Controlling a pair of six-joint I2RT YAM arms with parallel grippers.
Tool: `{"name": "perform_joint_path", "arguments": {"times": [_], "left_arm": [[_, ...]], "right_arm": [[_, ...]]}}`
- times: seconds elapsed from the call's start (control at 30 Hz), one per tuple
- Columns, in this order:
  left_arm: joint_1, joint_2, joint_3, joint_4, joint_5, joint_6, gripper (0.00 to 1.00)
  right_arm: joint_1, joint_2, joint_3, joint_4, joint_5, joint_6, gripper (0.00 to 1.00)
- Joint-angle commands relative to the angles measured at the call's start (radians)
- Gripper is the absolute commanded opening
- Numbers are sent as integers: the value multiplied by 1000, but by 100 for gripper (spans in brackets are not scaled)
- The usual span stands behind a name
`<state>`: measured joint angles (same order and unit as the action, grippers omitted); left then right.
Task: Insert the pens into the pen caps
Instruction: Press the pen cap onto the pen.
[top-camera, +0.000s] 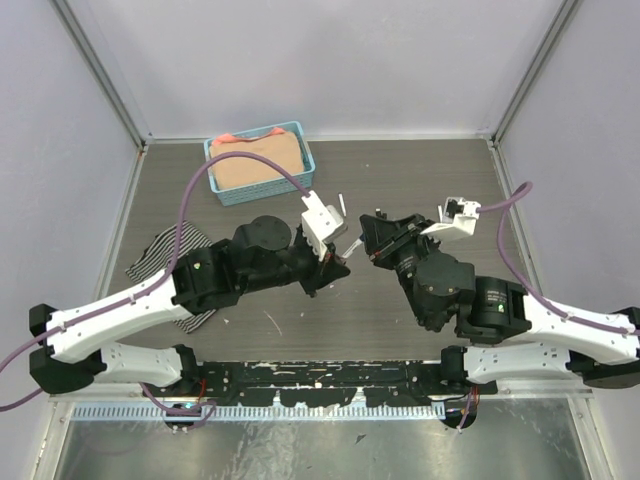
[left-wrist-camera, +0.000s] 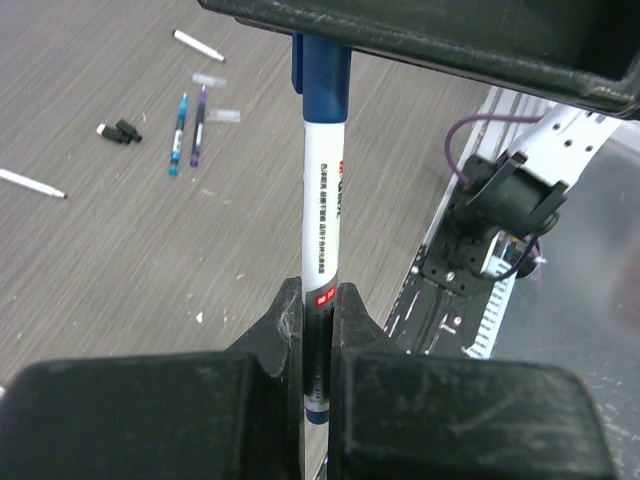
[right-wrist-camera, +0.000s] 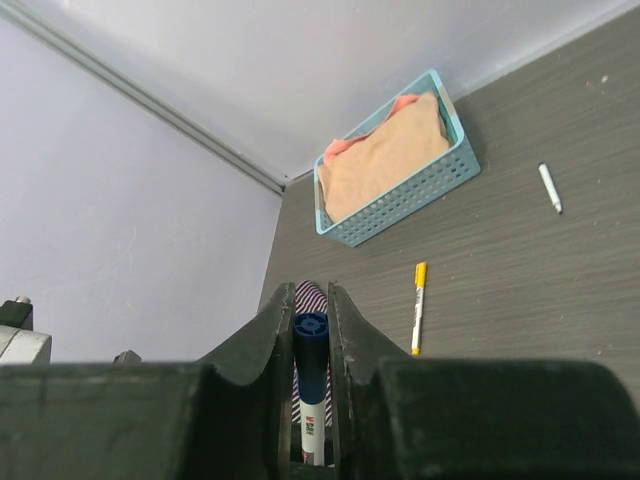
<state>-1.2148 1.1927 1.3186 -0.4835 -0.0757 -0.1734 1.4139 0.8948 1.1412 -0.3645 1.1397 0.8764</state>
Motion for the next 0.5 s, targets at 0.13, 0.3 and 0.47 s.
{"name": "perform_joint_path", "arguments": {"times": [0.13,0.3,0.47], "left_arm": [[28,-12,-36,273,-66,-58,0],[27,-6,-56,241,-71,-55,0],[28,-9,-90,232,-62,-62,0]], "right_arm": [[65,46,126,26,-151,-254,24],[65,13,145,63,-124,-320,40],[66,1,170,67,-94,-363,52]]}}
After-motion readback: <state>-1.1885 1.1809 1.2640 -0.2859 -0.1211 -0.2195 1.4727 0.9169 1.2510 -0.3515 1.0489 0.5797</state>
